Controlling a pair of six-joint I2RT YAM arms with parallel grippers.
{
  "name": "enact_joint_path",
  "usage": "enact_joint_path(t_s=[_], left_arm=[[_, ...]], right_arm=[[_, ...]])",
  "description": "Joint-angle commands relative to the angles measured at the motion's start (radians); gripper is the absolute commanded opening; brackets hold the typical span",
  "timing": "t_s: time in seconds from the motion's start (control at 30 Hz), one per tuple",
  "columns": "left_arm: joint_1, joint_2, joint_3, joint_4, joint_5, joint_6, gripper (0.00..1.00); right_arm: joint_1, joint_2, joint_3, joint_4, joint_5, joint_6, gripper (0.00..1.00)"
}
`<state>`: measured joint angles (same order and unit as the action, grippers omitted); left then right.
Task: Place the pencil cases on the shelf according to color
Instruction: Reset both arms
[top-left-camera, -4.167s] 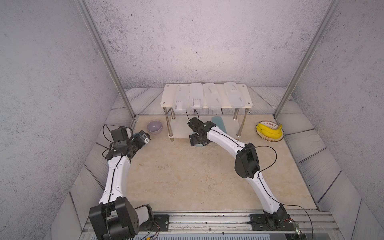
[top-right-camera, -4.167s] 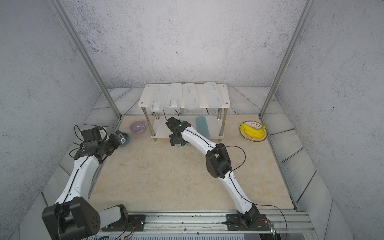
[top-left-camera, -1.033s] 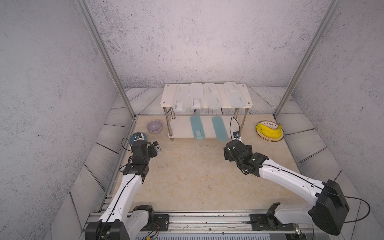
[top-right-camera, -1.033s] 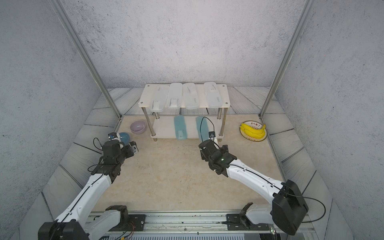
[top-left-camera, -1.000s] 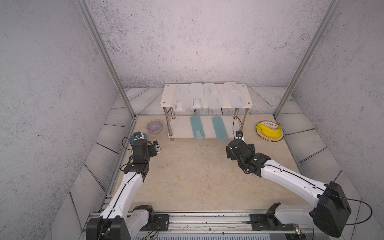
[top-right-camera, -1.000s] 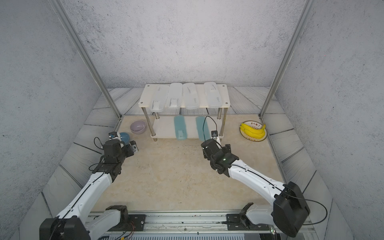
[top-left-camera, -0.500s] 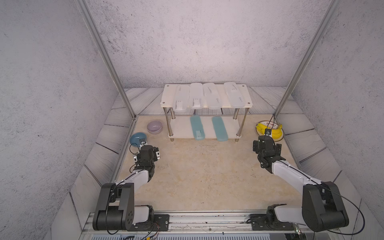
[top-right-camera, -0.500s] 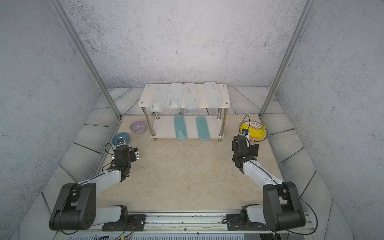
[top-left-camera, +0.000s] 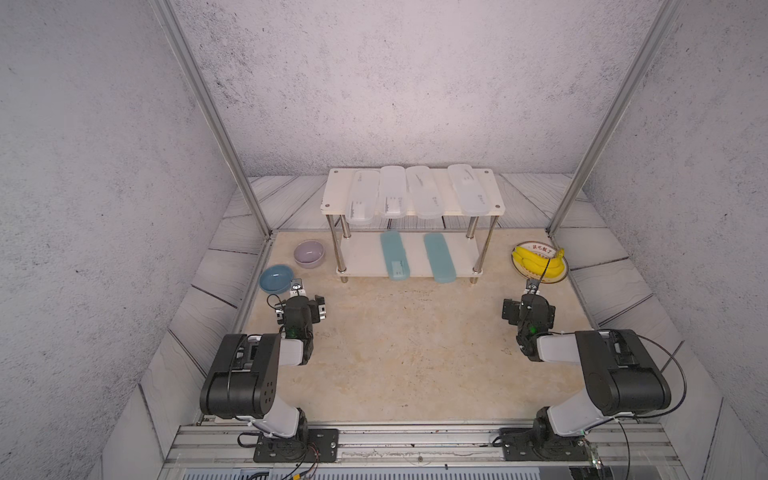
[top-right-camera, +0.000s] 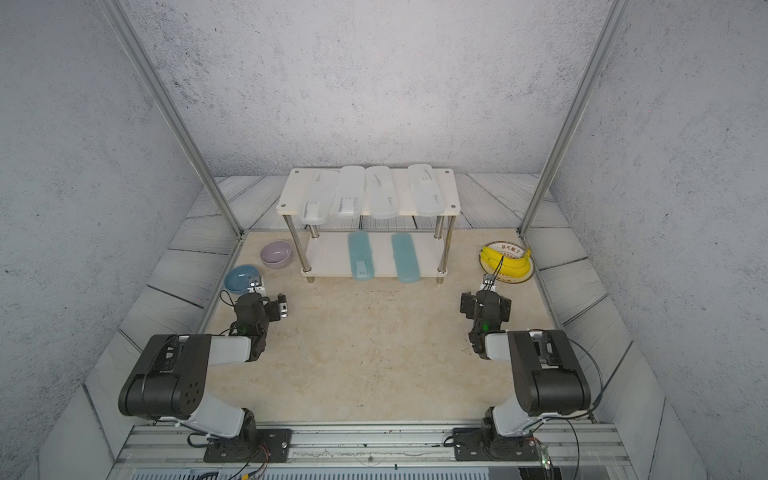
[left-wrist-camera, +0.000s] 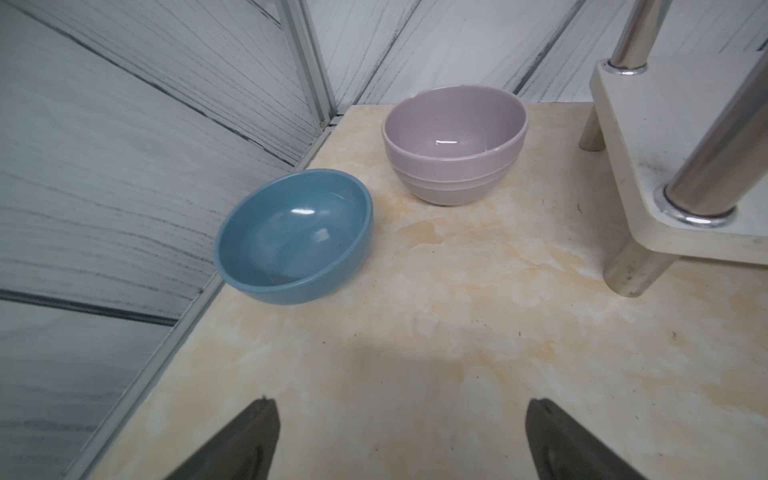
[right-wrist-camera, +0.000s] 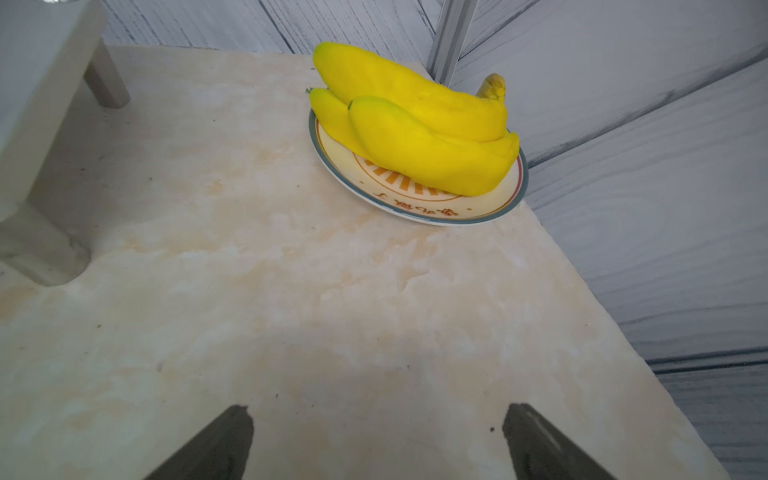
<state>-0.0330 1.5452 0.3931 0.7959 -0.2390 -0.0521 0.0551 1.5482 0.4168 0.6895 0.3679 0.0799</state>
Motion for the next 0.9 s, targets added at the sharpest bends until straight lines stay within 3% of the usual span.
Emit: enact_joint_path(t_s=[0.0,0.87], left_arm=[[0.005,-0.005,0.035,0.008,0.037,0.013,0.99],[0.008,-0.013,0.052,-0.04,0.041,0.006,0.99]], right_arm=[[-0.001,-0.011,0.026,0.069,-0.057,0.012,1.0],[0.0,-0.018,0.031,0.051,-0.062,0.014,1.0]])
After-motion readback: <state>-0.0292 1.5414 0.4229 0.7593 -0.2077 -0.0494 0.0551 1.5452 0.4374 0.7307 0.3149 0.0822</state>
